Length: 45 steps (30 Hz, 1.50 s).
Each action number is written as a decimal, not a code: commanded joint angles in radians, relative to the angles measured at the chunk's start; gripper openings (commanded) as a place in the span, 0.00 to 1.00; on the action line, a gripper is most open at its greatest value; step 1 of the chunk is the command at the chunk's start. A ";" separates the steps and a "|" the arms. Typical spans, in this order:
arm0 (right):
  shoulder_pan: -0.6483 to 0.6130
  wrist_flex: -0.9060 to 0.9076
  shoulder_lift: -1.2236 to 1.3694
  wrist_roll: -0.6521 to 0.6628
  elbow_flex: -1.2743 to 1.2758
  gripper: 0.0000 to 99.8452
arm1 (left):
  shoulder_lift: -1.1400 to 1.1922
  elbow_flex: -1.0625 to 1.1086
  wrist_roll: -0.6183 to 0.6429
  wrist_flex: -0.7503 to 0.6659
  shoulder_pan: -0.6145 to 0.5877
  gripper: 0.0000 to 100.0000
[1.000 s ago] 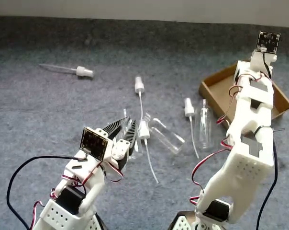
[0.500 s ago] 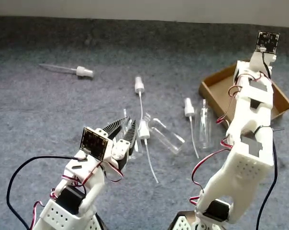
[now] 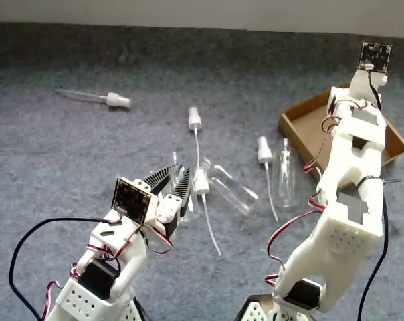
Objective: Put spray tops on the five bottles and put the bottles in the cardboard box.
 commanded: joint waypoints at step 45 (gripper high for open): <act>0.007 0.581 -0.476 0.012 -0.041 0.28 | -0.004 0.012 -0.011 0.005 -0.041 0.03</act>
